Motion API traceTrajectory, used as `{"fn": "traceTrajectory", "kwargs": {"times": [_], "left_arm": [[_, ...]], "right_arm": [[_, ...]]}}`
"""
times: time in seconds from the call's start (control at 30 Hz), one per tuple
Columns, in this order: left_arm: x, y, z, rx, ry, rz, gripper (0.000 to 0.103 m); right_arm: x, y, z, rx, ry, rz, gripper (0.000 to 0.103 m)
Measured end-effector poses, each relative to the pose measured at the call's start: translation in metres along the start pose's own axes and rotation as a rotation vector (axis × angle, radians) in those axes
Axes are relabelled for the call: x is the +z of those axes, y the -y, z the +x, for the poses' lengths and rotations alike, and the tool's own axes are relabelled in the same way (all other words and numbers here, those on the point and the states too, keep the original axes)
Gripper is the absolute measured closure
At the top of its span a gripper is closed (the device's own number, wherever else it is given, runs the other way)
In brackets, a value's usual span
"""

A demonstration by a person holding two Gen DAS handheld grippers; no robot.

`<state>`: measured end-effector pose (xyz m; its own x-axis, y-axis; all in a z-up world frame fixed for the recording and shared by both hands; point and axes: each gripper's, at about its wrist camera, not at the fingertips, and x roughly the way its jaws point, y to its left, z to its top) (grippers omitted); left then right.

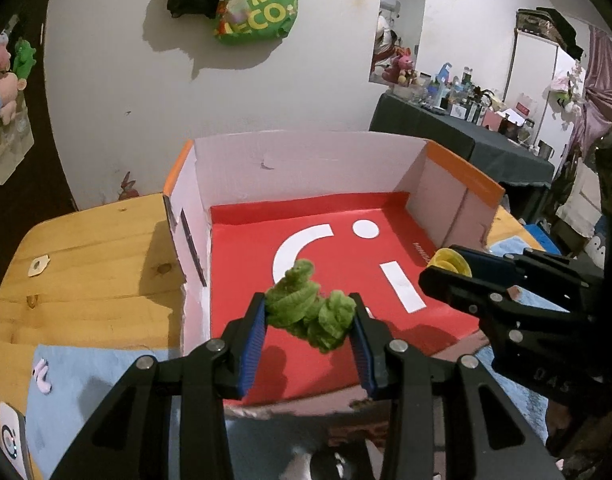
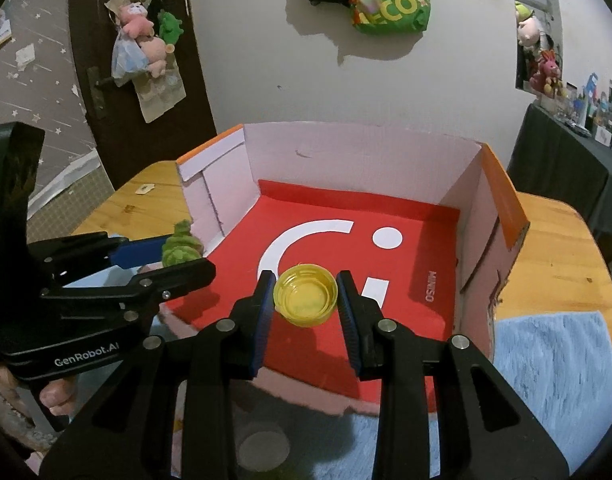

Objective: Organize objects
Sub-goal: 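Carry the green bundle and yellow cap with both tools into the red-lined box, then lower the green bundle and yellow cap onto the red floor and open both tools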

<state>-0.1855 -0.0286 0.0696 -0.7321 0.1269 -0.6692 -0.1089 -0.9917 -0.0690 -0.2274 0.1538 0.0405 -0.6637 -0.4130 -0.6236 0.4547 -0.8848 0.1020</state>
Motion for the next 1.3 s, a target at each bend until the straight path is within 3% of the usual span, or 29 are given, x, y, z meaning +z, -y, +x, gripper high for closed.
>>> {"fn": "traceTrajectory", "kwargs": {"times": [0.4, 1.3], "left_arm": [[0.013, -0.014, 0.039, 0.000, -0.072, -0.012, 0.062], [0.026, -0.023, 0.085, -0.029, -0.157, -0.057, 0.062]], "right_arm": [[0.006, 0.010, 0.030, -0.031, -0.051, -0.003, 0.073], [0.008, 0.032, 0.073, -0.003, -0.158, 0.071, 0.073]]}}
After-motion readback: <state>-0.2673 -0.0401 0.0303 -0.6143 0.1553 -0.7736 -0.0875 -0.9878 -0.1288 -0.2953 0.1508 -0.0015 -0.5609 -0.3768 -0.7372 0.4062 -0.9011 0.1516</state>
